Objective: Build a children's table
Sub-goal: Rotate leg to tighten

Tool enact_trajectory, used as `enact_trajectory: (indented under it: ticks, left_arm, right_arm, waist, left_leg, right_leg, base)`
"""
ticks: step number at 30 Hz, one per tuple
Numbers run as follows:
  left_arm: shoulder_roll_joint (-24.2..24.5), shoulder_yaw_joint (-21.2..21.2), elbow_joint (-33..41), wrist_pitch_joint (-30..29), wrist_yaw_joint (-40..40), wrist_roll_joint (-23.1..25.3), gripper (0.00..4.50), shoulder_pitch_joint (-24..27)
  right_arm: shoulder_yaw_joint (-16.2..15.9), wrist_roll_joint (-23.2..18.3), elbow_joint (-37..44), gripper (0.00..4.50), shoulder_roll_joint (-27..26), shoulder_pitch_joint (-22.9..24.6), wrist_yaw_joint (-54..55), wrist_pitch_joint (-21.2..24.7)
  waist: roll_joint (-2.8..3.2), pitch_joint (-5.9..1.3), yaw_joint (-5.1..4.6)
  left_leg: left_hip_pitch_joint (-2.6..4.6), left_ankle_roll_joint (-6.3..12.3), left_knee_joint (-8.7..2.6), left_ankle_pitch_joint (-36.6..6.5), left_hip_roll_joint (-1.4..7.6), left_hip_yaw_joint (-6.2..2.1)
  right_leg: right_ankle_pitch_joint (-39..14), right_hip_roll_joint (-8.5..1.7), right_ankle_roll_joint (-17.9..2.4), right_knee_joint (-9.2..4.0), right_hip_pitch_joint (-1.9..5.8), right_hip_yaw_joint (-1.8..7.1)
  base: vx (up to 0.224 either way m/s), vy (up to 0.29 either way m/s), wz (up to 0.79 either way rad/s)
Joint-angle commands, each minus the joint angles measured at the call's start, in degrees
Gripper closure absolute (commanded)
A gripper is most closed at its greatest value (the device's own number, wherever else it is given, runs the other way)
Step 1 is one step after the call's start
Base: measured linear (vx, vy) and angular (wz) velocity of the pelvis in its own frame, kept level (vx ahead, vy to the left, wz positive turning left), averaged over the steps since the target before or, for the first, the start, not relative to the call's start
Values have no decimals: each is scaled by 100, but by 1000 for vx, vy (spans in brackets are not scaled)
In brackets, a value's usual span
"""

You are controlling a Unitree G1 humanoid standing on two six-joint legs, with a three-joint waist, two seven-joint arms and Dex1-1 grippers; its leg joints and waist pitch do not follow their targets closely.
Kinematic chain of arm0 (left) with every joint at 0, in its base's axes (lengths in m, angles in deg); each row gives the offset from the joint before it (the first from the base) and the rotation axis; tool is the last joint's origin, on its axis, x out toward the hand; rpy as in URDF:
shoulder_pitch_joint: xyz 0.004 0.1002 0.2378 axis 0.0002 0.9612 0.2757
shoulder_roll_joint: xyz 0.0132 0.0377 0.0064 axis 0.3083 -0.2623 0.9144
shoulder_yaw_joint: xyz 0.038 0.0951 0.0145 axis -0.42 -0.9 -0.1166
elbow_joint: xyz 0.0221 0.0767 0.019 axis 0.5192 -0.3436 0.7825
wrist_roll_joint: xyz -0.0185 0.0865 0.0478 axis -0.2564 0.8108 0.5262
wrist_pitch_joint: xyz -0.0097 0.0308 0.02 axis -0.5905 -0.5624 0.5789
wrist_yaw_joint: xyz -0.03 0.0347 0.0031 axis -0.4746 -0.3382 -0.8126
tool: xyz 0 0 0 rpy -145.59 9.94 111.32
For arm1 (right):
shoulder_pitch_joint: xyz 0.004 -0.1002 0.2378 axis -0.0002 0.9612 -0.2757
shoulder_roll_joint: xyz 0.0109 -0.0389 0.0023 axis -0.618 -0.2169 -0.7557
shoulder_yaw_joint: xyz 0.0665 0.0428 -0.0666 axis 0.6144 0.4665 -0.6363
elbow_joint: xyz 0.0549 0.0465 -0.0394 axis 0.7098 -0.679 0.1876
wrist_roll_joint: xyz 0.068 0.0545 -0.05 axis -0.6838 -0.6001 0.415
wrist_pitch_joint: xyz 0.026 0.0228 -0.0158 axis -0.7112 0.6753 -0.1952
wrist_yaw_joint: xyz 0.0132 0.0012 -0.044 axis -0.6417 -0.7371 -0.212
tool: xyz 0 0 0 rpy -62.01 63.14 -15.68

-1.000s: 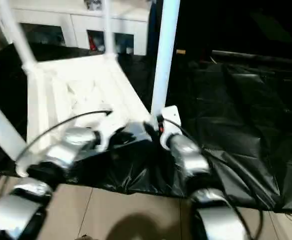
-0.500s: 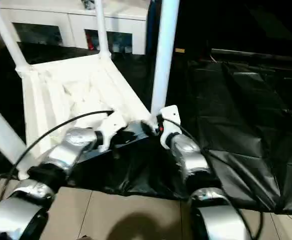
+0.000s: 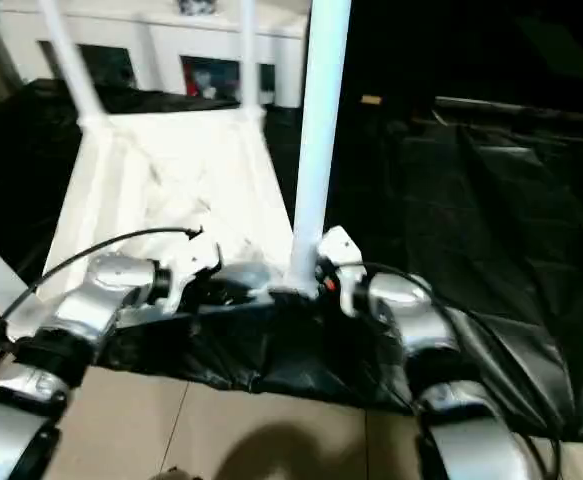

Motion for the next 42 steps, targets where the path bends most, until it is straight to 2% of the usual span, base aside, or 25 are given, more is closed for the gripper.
enact_trajectory:
  ticks: [1, 4, 6, 10, 11, 15, 20, 23, 25, 26, 28, 29, 30, 31, 32, 34, 35, 36, 38, 40, 41, 42]
  left_arm:
    - [-65, -108, 192, 105, -247, -217, 450, -27]
    - [97, -105, 234, 101, -563, -284, 450, 16]
    - [235, -110, 279, 67, -824, -344, 450, 60]
    - [326, -122, 316, 37, -954, -367, 450, 92]
    - [350, -126, 325, 43, -970, -359, 450, 100]
    - [361, -107, 346, 51, -970, -352, 450, 113]
    - [332, -102, 346, 73, -912, -386, 450, 108]
    - [115, -30, 234, 127, -377, -296, 450, 37]
    - [-47, 10, 132, 114, 68, -200, 450, -38]
    - [-164, 13, 79, 95, 327, -135, 450, -86]
    - [-280, -14, 42, 57, 583, -50, 450, -133]
    - [-349, -21, 22, 28, 715, -18, 450, -157]
    - [-456, -15, -5, -17, 870, -7, 450, -190]
    - [-456, -15, -5, -17, 870, -7, 450, -190]
    - [-663, 11, -70, -55, 1202, 21, 450, -252]
    - [-906, -12, -157, -49, 1636, 95, 450, -326]
    - [-991, -16, -198, -42, 1824, 132, 450, -357]
    - [-1085, -27, -229, -46, 1993, 169, 450, -382]
    - [-1323, -48, -278, -46, 2383, 243, 450, -424]
    - [-1421, -77, -298, -26, 2520, 305, 450, -433]
    - [-1421, -77, -298, -26, 2520, 305, 450, -433]
    - [-1449, -122, -250, -22, 2447, 327, 450, -400]
  right_arm:
    - [-323, -53, 189, 80, -5, 168, -495, 173]
    - [-416, -119, 487, 94, 143, 315, -975, 296]
    - [-518, -128, 714, 120, 259, 422, -1261, 410]
    - [-638, -74, 836, 162, 342, 488, -1389, 437]
    - [-687, -38, 856, 170, 361, 511, -1401, 413]
    - [-760, -8, 948, 181, 361, 570, -1397, 431]
    - [-750, -68, 1151, 186, 347, 667, -1364, 590]
    - [-480, -174, 1006, 186, 94, 675, -758, 594]
    - [-319, -126, 791, 186, -99, 600, -159, 593]
    - [-207, -92, 637, 186, -235, 546, 272, 600]
    - [-102, -72, 503, 186, -376, 493, 690, 639]
    - [-48, -65, 432, 186, -452, 465, 898, 656]
    - [15, -53, 334, 186, -560, 425, 1179, 689]
    - [15, -53, 334, 186, -560, 425, 1179, 689]
    - [115, -17, 167, 186, -770, 350, 1700, 730]
    - [275, 44, -146, 186, -1098, 177, 2605, 738]
    - [348, 59, -283, 186, -1224, 92, 2987, 757]
    - [435, 59, -430, 186, -1360, -3, 3400, 767]
    - [528, 88, -718, 186, -1650, -224, 4049, 650]
    - [477, 189, -828, 186, -1758, -319, 4208, 478]
    - [477, 189, -828, 130, -1758, -319, 4208, 478]
    - [417, 231, -818, 130, -1790, -348, 4055, 378]
  waist:
    - [-5, -315, 9]
    - [-6, -328, 30]
    - [-12, -333, 44]
    - [-7, -324, 59]
    - [-12, -314, 64]
    - [-15, -320, 69]
    - [-18, -331, 89]
    - [-24, -320, 113]
    - [-23, -292, 99]
    - [-19, -277, 94]
    - [-40, -271, 65]
    - [-30, -262, 13]
    - [-43, -266, -22]
    - [-41, -264, -43]
    - [-21, -259, -74]
    - [-25, -254, -113]
    - [-7, -263, -144]
    - [-8, -256, -177]
    - [-3, -278, -201]
    - [-13, -279, -204]
    - [-10, -285, -189]
    - [-22, -295, -179]
  left_leg:
    - [41, 356, -345, -1294, 309, -116]
    - [28, 401, -332, -1189, 306, -117]
    - [29, 439, -322, -1120, 303, -110]
    - [41, 392, -331, -1169, 304, -114]
    - [45, 339, -338, -1251, 308, -117]
    - [49, 292, -337, -1233, 303, -118]
    - [44, 336, -324, -1122, 299, -114]
    - [45, 313, -326, -1173, 300, -114]
    - [59, 227, -346, -1342, 289, -117]
    - [79, 156, -356, -1507, 288, -129]
    - [100, 70, -378, -1665, 276, -160]
    - [88, 27, -397, -1692, 279, -176]
    - [110, 12, -391, -1779, 266, -187]
    - [114, 18, -386, -1793, 259, -181]
    - [105, 28, -385, -1802, 250, -186]
    - [119, -2, -387, -1868, 246, -198]
    - [99, -19, -393, -1848, 241, -208]
    - [110, -29, -392, -1895, 241, -206]
    - [102, -48, -393, -1897, 241, -218]
    - [97, -15, -388, -1870, 240, -205]
    - [101, 29, -380, -1818, 239, -187]
    - [75, 91, -376, -1722, 236, -177]
  right_leg:
    - [-1395, -525, -1174, -400, 259, 299]
    - [-1187, -522, -1215, -369, 278, 296]
    - [-1051, -512, -1241, -352, 280, 292]
    - [-1225, -522, -1215, -374, 274, 287]
    - [-1408, -529, -1171, -392, 269, 288]
    - [-1440, -525, -1134, -391, 270, 291]
    - [-1228, -515, -1146, -366, 278, 293]
    - [-1359, -529, -1128, -384, 268, 294]
    - [-1741, -527, -1046, -431, 245, 286]
    - [-2164, -549, -933, -480, 236, 288]
    - [-2676, -565, -757, -532, 231, 282]
    - [-2800, -565, -683, -553, 224, 282]
    - [-2951, -561, -621, -579, 215, 272]
    - [-2986, -562, -614, -590, 202, 277]
    - [-3048, -559, -586, -608, 196, 278]
    - [-3156, -562, -566, -628, 173, 271]
    - [-3115, -556, -561, -618, 193, 263]
    - [-3114, -552, -567, -631, 167, 266]
    - [-3045, -560, -580, -611, 185, 264]
    - [-2892, -550, -608, -608, 177, 272]
    - [-2705, -547, -651, -595, 172, 289]
    - [-2465, -544, -714, -565, 198, 297]
  base:
    - [0, 0, 0]
    - [0, 0, 0]
    - [0, 0, 0]
    - [0, 0, 0]
    - [0, 0, 0]
    - [0, 0, 0]
    - [0, 0, 0]
    - [0, 0, 0]
    - [0, 0, 0]
    - [0, 0, 0]
    - [0, 0, 0]
    - [0, 0, 0]
    - [0, 0, 0]
    - [0, 0, 0]
    - [0, 0, 0]
    - [0, 0, 0]
    - [0, 0, 0]
    - [0, 0, 0]
    - [0, 0, 0]
    - [0, 0, 0]
    - [0, 0, 0]
    - [0, 0, 0]
